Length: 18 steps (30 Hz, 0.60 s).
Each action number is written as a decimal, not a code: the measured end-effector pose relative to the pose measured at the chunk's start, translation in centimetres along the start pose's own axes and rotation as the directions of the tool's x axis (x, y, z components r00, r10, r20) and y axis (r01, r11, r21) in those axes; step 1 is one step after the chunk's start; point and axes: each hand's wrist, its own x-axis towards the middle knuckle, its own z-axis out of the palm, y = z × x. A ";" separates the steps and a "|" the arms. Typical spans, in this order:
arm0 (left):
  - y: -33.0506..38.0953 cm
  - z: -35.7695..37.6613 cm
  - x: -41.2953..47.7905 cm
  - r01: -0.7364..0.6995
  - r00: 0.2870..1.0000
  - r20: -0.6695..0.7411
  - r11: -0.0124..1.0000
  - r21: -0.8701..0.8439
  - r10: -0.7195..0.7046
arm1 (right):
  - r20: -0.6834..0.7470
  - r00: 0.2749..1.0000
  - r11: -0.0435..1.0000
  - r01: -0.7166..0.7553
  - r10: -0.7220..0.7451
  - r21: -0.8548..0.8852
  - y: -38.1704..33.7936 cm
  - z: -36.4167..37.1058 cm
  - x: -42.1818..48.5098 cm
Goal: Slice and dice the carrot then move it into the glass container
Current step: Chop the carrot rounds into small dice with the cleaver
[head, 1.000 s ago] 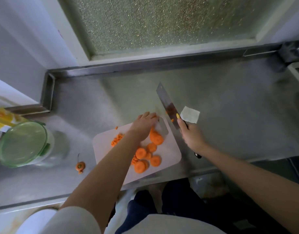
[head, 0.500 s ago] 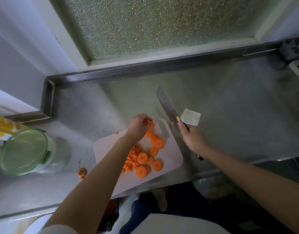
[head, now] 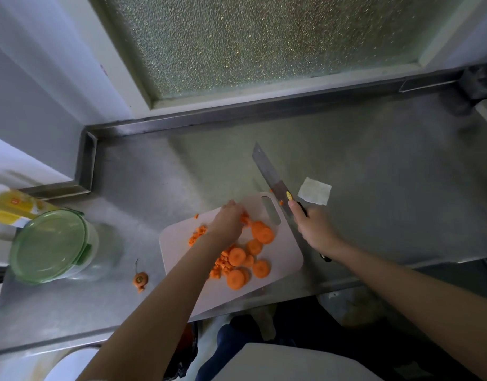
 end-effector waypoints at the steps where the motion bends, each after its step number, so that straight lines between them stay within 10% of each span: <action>1: 0.0 -0.4 -0.2 0.010 0.999 -0.033 0.997 -0.077 -0.012 | 0.006 1.000 1.000 -0.001 0.001 0.002 -0.1 0.0 -0.1; 5: 0.1 -1.7 -1.6 -0.016 0.999 0.028 0.971 -0.238 0.024 | -0.005 1.000 1.000 0.011 -0.011 0.000 0.0 0.0 -0.3; 18: 1.5 2.5 -3.7 0.070 0.994 0.073 0.995 0.070 -0.075 | -0.028 1.000 1.000 0.006 -0.006 0.014 0.1 0.0 -1.3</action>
